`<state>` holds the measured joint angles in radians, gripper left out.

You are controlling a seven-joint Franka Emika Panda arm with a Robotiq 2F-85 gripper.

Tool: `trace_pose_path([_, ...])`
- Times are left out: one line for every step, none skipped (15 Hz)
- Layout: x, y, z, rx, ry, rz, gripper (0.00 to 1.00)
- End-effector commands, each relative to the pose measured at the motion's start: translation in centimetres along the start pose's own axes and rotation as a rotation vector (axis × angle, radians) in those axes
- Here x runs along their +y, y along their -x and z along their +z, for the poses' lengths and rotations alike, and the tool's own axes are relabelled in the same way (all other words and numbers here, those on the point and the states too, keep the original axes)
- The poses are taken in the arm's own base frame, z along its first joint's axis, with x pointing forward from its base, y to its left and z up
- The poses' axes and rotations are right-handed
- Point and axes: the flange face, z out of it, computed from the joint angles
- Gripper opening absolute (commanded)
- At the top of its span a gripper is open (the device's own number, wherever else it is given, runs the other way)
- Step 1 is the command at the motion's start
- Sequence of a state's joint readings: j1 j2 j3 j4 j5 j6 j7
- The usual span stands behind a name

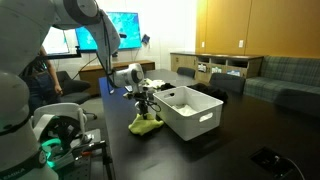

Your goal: Pick up the cloths from the table and put them in the box, then pick up the marker and the seal tape put them in the cup

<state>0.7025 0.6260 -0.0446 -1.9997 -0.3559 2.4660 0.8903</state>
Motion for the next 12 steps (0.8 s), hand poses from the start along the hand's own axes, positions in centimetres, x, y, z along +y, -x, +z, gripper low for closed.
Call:
trace_pose_path([4.0,2.0,-2.1,0.024,0.002,0.081,0.03])
trace_pose_path([5.1,2.3,-2.4,0.031,0.003,0.108,0.03])
trace_pose_path([6.2,2.7,-2.8,0.044,0.009,0.134,0.03])
trace_pose_path([7.5,2.9,-3.1,0.06,0.012,0.166,0.03])
trace_pose_path([8.7,3.0,-3.5,0.076,0.015,0.2,0.03])
trace_pose_path([10.1,3.3,-3.9,0.098,0.017,0.235,0.03])
trace_pose_path([11.3,3.3,-4.3,0.115,0.022,0.269,0.03])
trace_pose_path([12.8,3.4,-4.4,0.125,0.028,0.314,0.03])
trace_pose_path([14.1,3.3,-4.5,0.128,0.036,0.354,0.03])
trace_pose_path([15.7,3.3,-4.1,0.113,0.04,0.409,0.03])
trace_pose_path([16.9,3.0,-3.9,0.1,0.046,0.466,0.03])
trace_pose_path([18.7,3.0,-3.1,0.069,0.043,0.527,0.03])
